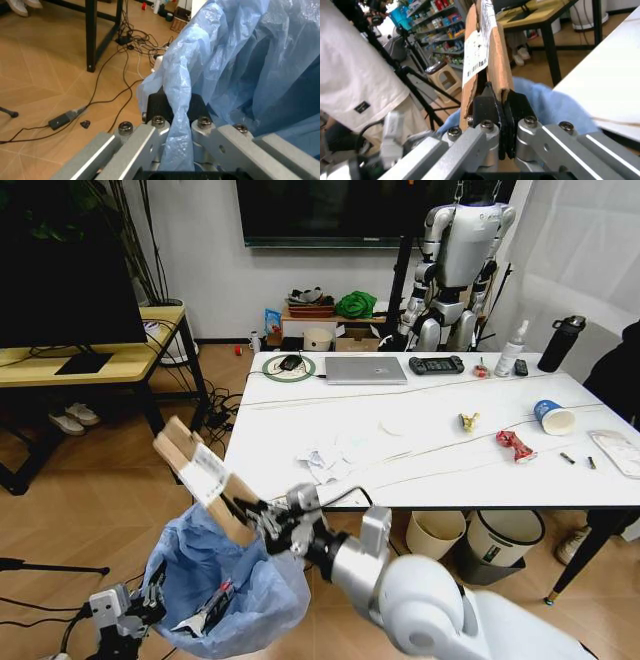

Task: Pick up the trash bin and place the trash from the table into it.

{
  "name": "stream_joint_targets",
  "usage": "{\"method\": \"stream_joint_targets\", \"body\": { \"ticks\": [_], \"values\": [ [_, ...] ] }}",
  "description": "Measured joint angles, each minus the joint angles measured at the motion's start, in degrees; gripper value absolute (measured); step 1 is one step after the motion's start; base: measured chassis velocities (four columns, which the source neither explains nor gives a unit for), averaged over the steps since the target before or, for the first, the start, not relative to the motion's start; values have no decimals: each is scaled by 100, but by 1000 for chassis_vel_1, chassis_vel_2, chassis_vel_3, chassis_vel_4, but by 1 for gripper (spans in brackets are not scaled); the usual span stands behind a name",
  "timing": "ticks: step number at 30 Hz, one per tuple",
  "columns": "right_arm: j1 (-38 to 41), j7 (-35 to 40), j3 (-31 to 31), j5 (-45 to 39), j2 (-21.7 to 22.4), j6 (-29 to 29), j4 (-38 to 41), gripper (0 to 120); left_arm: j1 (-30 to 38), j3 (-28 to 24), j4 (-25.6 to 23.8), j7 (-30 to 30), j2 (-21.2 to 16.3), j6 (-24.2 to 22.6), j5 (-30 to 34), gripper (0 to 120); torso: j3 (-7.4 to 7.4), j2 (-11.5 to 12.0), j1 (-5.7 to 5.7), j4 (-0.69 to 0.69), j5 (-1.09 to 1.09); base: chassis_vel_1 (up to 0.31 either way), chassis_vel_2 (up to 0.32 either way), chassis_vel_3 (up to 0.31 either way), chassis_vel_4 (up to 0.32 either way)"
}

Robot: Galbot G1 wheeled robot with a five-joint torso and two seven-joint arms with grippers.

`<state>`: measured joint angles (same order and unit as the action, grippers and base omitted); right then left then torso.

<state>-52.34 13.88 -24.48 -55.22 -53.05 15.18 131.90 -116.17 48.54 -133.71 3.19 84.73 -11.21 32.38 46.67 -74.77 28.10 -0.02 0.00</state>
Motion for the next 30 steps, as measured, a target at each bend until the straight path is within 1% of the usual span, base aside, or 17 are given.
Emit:
{"method": "stream_joint_targets", "body": {
  "ticks": [6, 11, 16, 17, 20, 21, 22, 27, 28, 30],
  "values": [
    [-152, -60, -147, 112, 3, -62, 54, 0, 12, -17, -34, -16, 26, -19, -23, 0, 0, 0, 0, 1, 0, 0, 0, 0, 0],
    [-190, -94, -273, 204, -85, -101, 30, 0, 10, -7, -44, -21, 54, -22, -31, 0, 0, 0, 0, 1, -1, 0, 0, 0, 0],
    [-194, -183, -343, 266, -266, -40, -137, 1, 8, -33, -77, -37, 98, -41, -31, 0, 1, 0, 0, 1, -1, 0, 0, 0, 0],
    [-183, -184, -358, 282, -313, -31, -174, 3, 8, -44, -82, -41, 106, -45, -31, 0, 1, 0, 0, 1, -1, 0, 0, 0, 0],
    [-146, -144, -381, 343, -458, 43, -295, 20, -8, -92, -96, -47, 132, -55, -31, 0, 1, 0, 0, 2, -1, 0, 0, 0, 0],
    [-146, -144, -381, 343, -458, 43, -295, 20, -8, -92, -96, -47, 132, -55, -31, 0, 1, 0, 0, 2, -1, 0, 0, 0, 0],
    [-148, -101, -373, 380, -472, 56, -313, 23, -12, -106, -98, -52, 132, -62, -24, 0, 1, 0, 0, 1, -1, 0, 0, 0, 0],
    [-184, -77, -151, 516, -434, 53, -319, 43, -2, -201, -105, -107, 138, -117, 62, 0, 1, 0, 0, 1, -1, 0, 0, 0, 0],
    [-184, -77, -151, 516, -434, 53, -319, 43, -2, -201, -105, -107, 138, -117, 62, 0, 1, 0, 0, 1, -1, 0, 0, 0, 0],
    [-187, -74, -4, 516, -416, 41, -293, 53, 17, -237, -97, -119, 143, -133, 68, 0, 1, 0, 1, 1, -1, 0, 0, 0, 0]
  ]
}}
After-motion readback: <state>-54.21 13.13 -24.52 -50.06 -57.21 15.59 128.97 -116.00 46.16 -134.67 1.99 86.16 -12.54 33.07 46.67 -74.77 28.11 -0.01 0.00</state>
